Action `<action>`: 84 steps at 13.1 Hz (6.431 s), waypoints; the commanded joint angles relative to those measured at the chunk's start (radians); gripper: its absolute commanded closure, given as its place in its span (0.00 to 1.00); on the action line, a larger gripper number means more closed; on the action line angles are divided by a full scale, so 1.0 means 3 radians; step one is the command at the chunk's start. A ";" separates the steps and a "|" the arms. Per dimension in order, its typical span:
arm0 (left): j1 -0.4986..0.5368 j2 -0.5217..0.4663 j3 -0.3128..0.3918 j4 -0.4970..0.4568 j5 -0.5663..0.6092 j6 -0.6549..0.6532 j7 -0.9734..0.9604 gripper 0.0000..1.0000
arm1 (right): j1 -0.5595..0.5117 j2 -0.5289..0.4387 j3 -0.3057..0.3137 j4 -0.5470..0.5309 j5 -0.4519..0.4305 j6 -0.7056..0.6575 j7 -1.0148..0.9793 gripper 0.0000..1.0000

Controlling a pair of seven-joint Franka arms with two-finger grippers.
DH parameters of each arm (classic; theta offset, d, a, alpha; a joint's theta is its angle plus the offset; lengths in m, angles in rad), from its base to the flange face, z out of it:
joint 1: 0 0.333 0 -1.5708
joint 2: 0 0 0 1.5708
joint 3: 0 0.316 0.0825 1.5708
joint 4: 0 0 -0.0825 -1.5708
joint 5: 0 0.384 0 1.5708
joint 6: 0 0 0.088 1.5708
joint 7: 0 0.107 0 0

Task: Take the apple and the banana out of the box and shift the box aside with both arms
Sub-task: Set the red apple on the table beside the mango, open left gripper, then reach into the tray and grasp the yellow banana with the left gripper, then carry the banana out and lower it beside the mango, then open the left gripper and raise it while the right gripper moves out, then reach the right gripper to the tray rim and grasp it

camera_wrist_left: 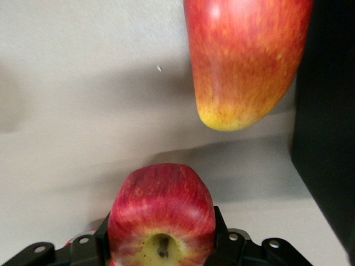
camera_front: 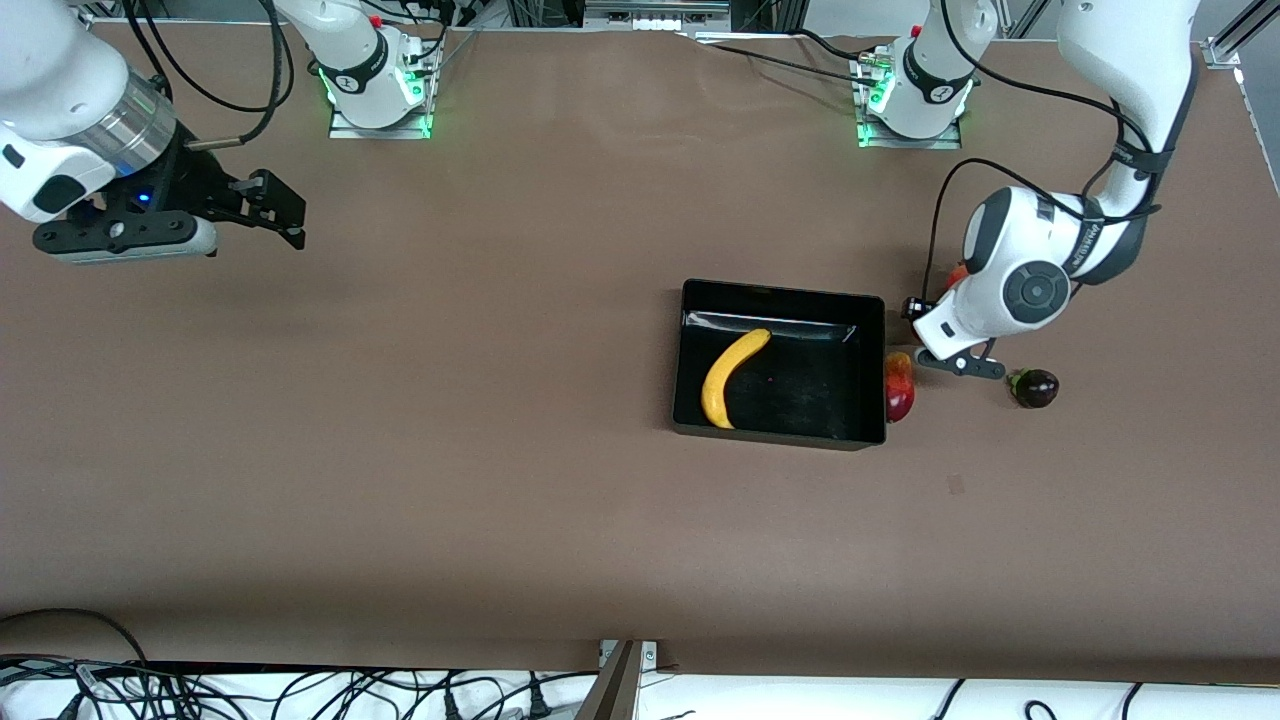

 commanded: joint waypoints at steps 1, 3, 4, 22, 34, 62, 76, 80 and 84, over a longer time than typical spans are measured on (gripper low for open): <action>0.0024 -0.0082 -0.0035 -0.0155 0.0039 0.0205 0.0019 0.14 | 0.0030 -0.0029 -0.0020 0.0053 -0.0045 -0.0049 0.0032 0.00; 0.0014 -0.0112 -0.0065 -0.0129 0.0044 0.0278 0.0146 0.00 | 0.0000 -0.0004 -0.0030 0.0053 -0.0045 -0.0013 0.0058 0.00; 0.0024 -0.0163 -0.0146 -0.0094 0.0029 0.0257 0.0112 0.00 | -0.0011 0.0017 -0.0040 0.0058 -0.0045 0.0002 0.0058 0.00; -0.0942 0.1191 -0.0735 0.1834 0.0085 -0.0065 -0.1985 0.00 | -0.0006 0.0042 -0.0056 0.0059 -0.0024 0.0141 0.0058 0.00; -0.0835 0.1166 -0.0710 0.1783 0.0085 0.0088 -0.1970 1.00 | -0.0001 0.0042 -0.0056 0.0059 -0.0019 0.0141 0.0058 0.00; 0.0903 0.1111 -0.0755 0.2586 0.0198 -0.1210 0.1205 0.00 | -0.0006 0.0042 -0.0056 0.0059 -0.0019 0.0146 0.0058 0.00; 0.0017 -0.0842 0.0243 0.2204 -0.0405 -0.2371 0.0255 0.00 | 0.0452 0.0574 -0.0020 0.0002 0.0047 0.0191 0.0088 0.00; -0.0058 -0.1155 0.0390 0.1759 -0.0365 -0.1937 0.0382 0.00 | 0.1234 0.1150 -0.0025 0.0078 0.0053 0.1013 0.1369 0.00; 0.0004 -0.1105 0.0380 0.1778 -0.0284 -0.1941 0.0428 0.00 | 0.1941 0.1897 -0.0152 0.0487 -0.0126 0.1597 0.2546 0.00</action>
